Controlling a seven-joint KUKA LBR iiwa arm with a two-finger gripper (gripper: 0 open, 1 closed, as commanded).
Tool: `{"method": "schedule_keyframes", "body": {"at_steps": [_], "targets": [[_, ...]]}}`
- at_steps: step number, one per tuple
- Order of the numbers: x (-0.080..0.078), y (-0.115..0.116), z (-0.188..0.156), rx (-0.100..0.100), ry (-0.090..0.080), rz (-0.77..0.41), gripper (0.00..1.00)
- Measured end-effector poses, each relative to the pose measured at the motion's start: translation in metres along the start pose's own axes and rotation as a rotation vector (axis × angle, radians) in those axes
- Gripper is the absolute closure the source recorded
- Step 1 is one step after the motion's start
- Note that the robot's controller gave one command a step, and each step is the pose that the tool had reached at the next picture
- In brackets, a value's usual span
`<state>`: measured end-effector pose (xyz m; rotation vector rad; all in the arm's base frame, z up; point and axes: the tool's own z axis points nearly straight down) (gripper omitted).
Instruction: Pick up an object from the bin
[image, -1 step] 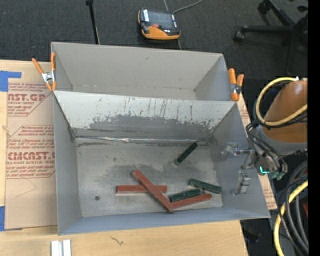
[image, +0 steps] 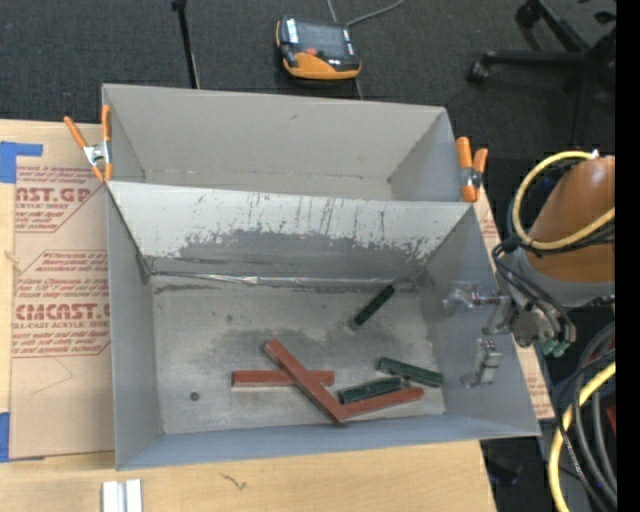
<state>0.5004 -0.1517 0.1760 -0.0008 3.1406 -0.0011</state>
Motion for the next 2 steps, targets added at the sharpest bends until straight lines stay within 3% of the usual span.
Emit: {"method": "schedule_keyframes", "body": {"at_steps": [1,2], "targets": [[-0.014,0.02,0.052,0.001,-0.007,0.036,0.0],[-0.018,0.03,0.112,-0.003,0.004,-0.062,1.0]]}}
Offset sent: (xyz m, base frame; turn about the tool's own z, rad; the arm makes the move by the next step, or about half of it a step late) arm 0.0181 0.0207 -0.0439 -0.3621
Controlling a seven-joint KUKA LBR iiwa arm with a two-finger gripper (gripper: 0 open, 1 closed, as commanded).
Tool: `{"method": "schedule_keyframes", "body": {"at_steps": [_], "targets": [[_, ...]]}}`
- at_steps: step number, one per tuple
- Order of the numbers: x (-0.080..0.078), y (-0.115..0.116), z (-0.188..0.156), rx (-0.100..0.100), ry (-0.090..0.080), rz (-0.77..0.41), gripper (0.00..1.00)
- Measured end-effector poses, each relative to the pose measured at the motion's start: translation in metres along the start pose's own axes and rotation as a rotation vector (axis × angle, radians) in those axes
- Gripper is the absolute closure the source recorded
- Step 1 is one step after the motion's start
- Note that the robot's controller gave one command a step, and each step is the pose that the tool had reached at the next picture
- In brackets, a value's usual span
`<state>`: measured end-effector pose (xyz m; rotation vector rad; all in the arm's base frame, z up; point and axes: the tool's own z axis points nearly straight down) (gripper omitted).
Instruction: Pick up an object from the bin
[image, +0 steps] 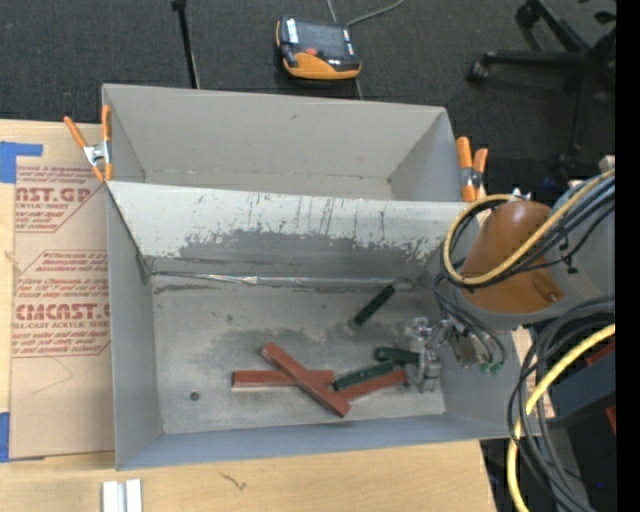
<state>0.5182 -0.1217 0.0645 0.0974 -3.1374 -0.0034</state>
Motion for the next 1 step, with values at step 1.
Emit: {"method": "schedule_keyframes", "body": {"at_steps": [1], "targets": [[-0.0014,0.0,-0.0062,0.001,-0.007,-0.03,1.0]]}}
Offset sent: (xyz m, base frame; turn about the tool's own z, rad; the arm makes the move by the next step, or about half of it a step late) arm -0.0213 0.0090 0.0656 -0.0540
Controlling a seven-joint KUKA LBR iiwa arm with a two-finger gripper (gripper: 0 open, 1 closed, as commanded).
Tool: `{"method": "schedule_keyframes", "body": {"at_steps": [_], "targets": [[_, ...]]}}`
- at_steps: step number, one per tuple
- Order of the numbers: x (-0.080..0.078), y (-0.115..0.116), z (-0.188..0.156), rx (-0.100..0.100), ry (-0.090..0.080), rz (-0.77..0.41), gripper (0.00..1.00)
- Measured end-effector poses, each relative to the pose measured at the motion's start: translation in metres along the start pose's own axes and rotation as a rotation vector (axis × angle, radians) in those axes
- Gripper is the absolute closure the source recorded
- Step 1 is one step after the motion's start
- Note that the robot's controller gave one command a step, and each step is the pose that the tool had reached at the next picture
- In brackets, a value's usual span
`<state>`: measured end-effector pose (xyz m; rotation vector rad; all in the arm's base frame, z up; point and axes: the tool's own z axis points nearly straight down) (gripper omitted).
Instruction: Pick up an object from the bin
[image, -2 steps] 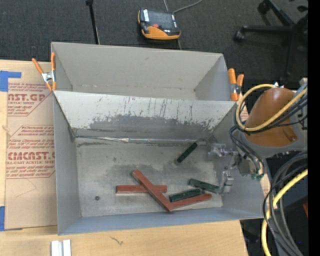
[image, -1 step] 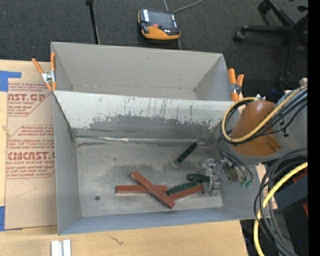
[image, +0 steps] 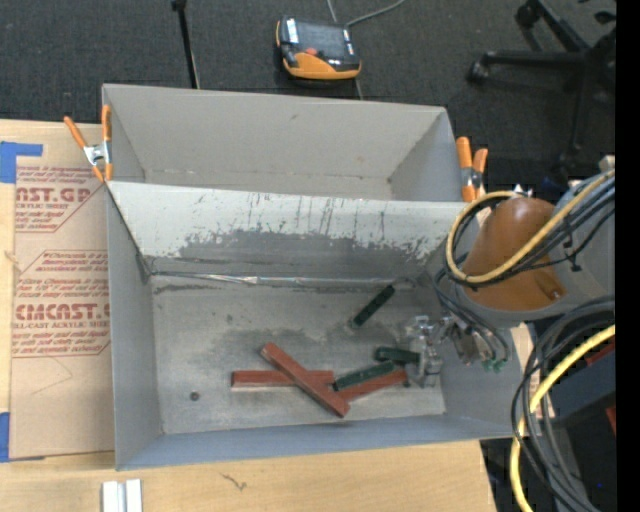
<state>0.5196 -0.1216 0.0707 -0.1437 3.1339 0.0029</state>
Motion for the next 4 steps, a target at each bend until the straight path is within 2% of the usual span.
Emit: {"method": "schedule_keyframes", "body": {"at_steps": [1,2,3,4], "targets": [[0.017,0.008,-0.042,0.0,0.008,-0.017,1.0],[-0.021,-0.005,-0.093,0.003,0.002,0.336,1.0],[-0.021,-0.005,-0.093,0.003,0.002,0.337,1.0],[-0.019,-0.006,-0.099,0.002,0.01,0.336,1.0]]}}
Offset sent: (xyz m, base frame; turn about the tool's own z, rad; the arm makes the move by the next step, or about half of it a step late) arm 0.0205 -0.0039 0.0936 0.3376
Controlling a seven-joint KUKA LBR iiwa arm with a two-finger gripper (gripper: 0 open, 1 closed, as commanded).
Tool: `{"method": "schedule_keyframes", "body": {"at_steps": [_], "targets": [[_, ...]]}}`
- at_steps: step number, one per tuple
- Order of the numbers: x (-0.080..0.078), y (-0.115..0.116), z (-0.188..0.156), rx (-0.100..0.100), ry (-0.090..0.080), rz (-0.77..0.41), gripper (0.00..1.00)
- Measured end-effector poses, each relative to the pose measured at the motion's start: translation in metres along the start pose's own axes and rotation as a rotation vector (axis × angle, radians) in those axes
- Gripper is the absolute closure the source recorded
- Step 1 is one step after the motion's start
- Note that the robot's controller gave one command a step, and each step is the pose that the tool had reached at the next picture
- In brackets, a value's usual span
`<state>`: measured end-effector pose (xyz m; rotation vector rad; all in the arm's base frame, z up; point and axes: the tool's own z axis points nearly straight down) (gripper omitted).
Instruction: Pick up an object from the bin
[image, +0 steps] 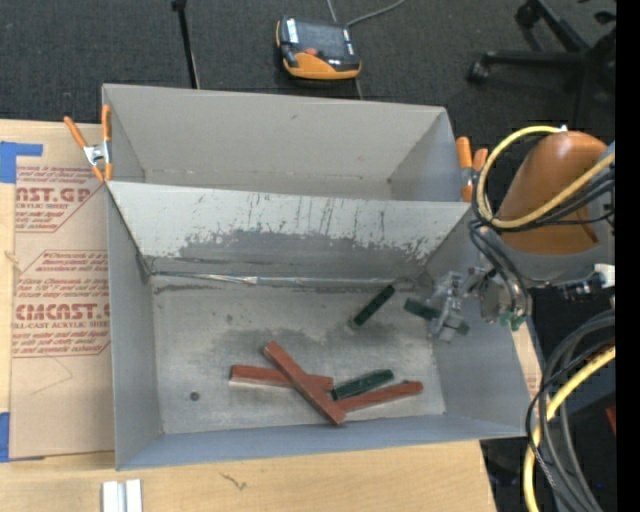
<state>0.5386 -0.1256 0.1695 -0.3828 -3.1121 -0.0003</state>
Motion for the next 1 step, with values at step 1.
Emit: {"method": "schedule_keyframes", "body": {"at_steps": [1], "targets": [[0.0006,0.0024,-0.0438,0.0,-0.013,-0.041,1.0]]}}
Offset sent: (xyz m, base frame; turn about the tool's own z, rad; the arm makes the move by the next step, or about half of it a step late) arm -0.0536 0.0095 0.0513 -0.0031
